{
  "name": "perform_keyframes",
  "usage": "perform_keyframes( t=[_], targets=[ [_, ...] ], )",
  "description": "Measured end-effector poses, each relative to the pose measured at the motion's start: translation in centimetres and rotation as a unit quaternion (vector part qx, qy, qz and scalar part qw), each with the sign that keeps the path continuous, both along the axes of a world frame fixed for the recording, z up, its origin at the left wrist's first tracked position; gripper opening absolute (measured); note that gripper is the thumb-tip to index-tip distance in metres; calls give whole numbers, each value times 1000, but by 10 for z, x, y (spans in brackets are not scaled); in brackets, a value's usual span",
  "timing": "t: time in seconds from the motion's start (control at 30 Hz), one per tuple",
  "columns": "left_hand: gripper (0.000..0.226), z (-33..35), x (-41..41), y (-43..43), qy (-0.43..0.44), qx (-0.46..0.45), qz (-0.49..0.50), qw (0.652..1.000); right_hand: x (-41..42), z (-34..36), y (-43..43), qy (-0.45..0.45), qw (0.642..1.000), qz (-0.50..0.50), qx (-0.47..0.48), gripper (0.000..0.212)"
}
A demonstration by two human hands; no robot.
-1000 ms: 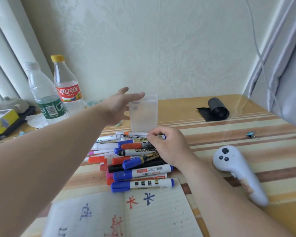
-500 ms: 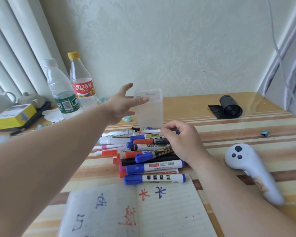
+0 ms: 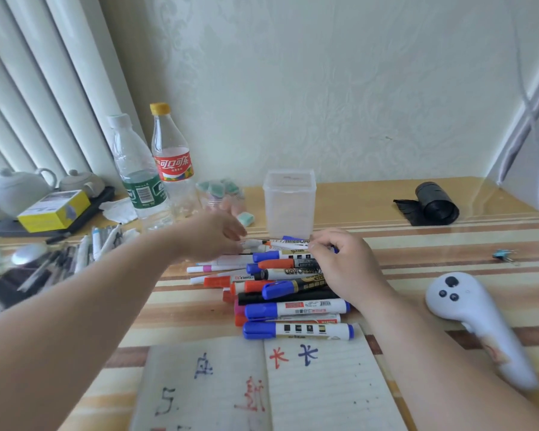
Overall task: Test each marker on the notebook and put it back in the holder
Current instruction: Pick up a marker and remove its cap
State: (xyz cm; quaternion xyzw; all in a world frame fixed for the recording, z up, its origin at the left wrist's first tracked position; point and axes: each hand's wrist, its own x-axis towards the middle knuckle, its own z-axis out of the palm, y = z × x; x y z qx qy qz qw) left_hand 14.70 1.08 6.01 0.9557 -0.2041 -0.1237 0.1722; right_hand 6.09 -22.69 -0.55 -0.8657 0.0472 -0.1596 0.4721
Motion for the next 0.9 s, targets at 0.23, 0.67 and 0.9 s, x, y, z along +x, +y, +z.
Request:
perform_keyframes(
  t=[0.23,0.67,0.9],
  targets=[
    [14,-29,-27,4,-41,-112,99,988,-4,2,2,-3,1000,24,-12,21],
    [11,-45,-54,10,-27,-427,254,867,-17,16,9,-43,981,13,187,28],
    [8,-43,-51,-2,136,-546,220,797,-16,14,9,-29,969,35,241,32]
  ],
)
